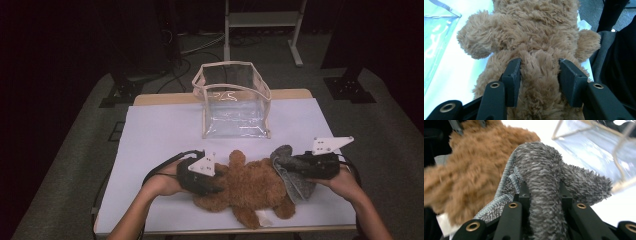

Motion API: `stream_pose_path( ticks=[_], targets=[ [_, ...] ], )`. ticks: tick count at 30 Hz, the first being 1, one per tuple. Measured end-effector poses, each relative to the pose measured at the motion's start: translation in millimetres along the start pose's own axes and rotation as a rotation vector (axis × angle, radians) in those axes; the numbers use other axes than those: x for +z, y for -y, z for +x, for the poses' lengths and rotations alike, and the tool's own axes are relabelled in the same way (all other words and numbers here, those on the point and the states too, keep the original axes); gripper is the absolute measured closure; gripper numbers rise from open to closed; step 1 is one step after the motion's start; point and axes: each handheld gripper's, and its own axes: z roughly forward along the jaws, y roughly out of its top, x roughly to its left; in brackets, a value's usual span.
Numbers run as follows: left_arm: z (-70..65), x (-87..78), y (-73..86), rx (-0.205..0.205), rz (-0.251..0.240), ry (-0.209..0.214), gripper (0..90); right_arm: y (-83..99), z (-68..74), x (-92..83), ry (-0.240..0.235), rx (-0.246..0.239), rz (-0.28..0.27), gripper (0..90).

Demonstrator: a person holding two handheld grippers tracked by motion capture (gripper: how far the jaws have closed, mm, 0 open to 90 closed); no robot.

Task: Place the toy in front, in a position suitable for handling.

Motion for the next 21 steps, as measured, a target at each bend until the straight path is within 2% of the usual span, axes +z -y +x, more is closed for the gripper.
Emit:
stream_pose_path(
  ticks=[2,4,5,8,11,15,19,21],
  targets=[
    [-0.4,-0.6,1.0,-0.004,-0.004,-0.001,53.1,-0.9,0.6,8.6,-0.01,-0.007,0.018,71.5],
    [-0.3,-0.9,2.2,-0.008,-0.012,-0.001,53.1,4.4,-1.2,11.7,-0.018,0.011,0.008,71.6],
    [-0.2,-0.6,3.2,-0.012,-0.02,-0.001,53.1,7.6,-2.2,11.5,-0.017,0.022,-0.003,71.6],
    [0.7,-0.6,3.9,-0.015,-0.026,0.004,53.1,24.2,-4.8,7.4,0.002,0.061,0.011,71.6],
    [1.5,0.1,2.8,-0.018,-0.023,0.009,53.0,26.0,-4.8,-0.6,0.013,0.06,0.016,71.6],
    [1.8,1.1,1.4,-0.016,-0.02,0.011,52.7,4.7,-0.2,-3.1,-0.007,0.018,-0.024,71.5],
    [2.3,1.1,1.7,-0.019,-0.024,0.014,52.6,-21.6,7.0,7.1,-0.051,-0.037,-0.053,71.5],
    [2.1,0.7,2.9,-0.022,-0.03,0.014,52.5,-31.2,10.9,15.7,-0.075,-0.06,-0.048,71.5]
  ],
)
